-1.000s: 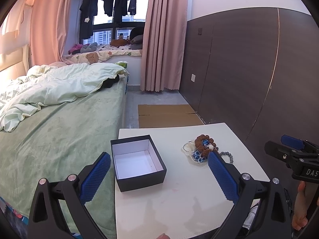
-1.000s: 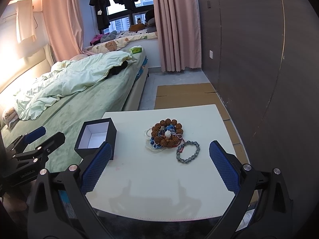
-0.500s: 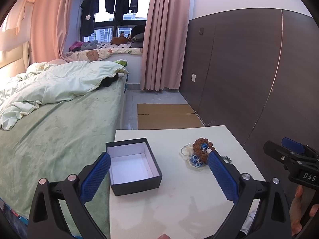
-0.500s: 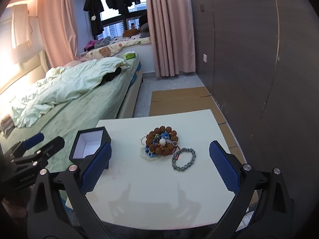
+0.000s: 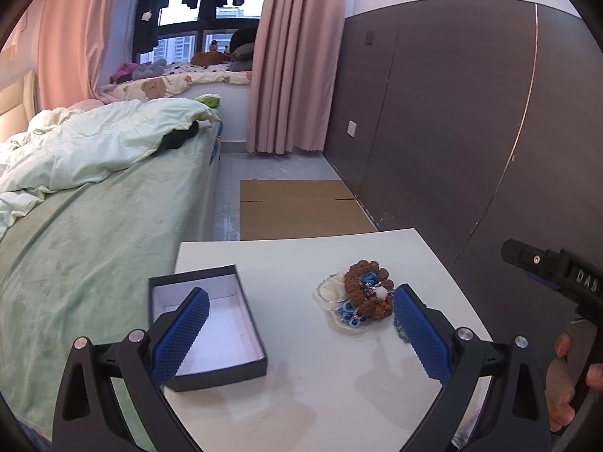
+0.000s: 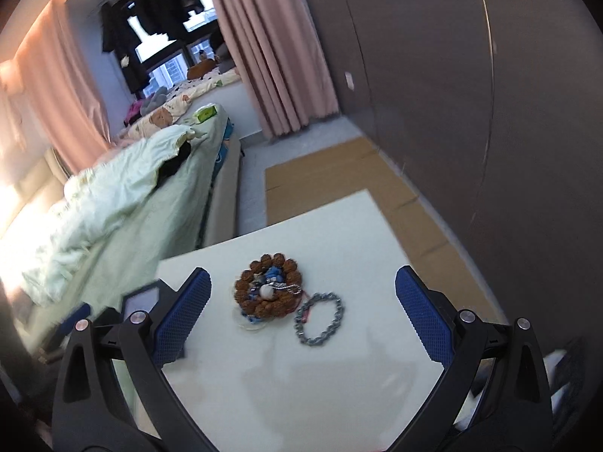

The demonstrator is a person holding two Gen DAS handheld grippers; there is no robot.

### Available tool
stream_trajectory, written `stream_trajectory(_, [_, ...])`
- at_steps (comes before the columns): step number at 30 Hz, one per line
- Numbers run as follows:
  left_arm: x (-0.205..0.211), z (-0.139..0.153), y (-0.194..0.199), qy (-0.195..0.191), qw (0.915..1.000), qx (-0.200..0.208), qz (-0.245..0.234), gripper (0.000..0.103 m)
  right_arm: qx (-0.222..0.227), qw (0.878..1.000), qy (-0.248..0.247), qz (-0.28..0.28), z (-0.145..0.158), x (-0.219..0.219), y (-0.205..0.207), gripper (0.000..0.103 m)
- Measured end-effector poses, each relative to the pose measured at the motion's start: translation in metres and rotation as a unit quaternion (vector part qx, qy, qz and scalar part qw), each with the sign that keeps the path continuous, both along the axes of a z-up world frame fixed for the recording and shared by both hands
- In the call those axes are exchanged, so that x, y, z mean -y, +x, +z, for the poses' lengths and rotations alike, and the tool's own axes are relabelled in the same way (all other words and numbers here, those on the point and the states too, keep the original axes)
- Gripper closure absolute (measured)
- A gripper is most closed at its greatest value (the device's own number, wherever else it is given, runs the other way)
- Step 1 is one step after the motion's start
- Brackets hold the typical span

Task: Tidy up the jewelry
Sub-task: 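Grasp the brown bead bracelet with the left gripper while the right grasps the grey bracelet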

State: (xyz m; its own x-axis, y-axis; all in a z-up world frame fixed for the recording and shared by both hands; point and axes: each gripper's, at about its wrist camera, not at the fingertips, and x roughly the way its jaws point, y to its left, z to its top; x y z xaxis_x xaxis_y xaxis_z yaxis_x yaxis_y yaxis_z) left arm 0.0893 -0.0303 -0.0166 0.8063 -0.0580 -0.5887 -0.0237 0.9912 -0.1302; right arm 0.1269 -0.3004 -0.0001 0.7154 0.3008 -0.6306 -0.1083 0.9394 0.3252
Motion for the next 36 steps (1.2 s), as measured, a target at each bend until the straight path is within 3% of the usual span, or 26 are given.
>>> stream_trajectory(3, [0.006,-0.004,0.012,-0.004,0.9999,-0.003,-0.011,0.016,-0.028,0.998,0.046,-0.01,-0.007,0.011,0.009,0.005])
stream_trajectory(7, [0.01,-0.015,0.029,-0.036,0.9987,-0.026,-0.025,0.033,-0.062,0.996,0.067,-0.015,-0.02,0.016,0.021,0.006])
stream_trajectory(12, [0.013,-0.03,0.053,-0.082,0.9939,-0.06,-0.043,0.049,-0.123,0.986,0.106,-0.026,-0.043,0.024,0.038,0.029])
stream_trajectory(17, [0.019,-0.043,0.072,-0.127,0.9868,-0.084,-0.056,0.062,-0.215,0.961,0.17,-0.036,-0.086,0.034,0.055,0.056])
stream_trajectory(19, [0.021,-0.051,0.081,-0.143,0.9827,-0.1,-0.062,0.065,-0.245,0.952,0.179,-0.039,-0.101,0.035,0.06,0.062])
stream_trajectory(22, [0.023,-0.063,0.093,-0.159,0.9783,-0.118,-0.062,0.068,-0.26,0.95,0.166,-0.048,-0.11,0.037,0.063,0.063])
stream_trajectory(28, [0.031,-0.085,0.114,-0.171,0.9725,-0.146,-0.059,0.077,-0.247,0.963,0.09,-0.064,-0.11,0.026,0.067,0.064])
stream_trajectory(33, [0.038,-0.096,0.123,-0.154,0.975,-0.153,-0.049,0.079,-0.252,0.965,0.042,-0.066,-0.115,0.015,0.07,0.07])
stream_trajectory(36, [0.039,-0.104,0.128,-0.159,0.9721,-0.168,-0.043,0.079,-0.254,0.965,0.017,-0.06,-0.118,0.006,0.072,0.073])
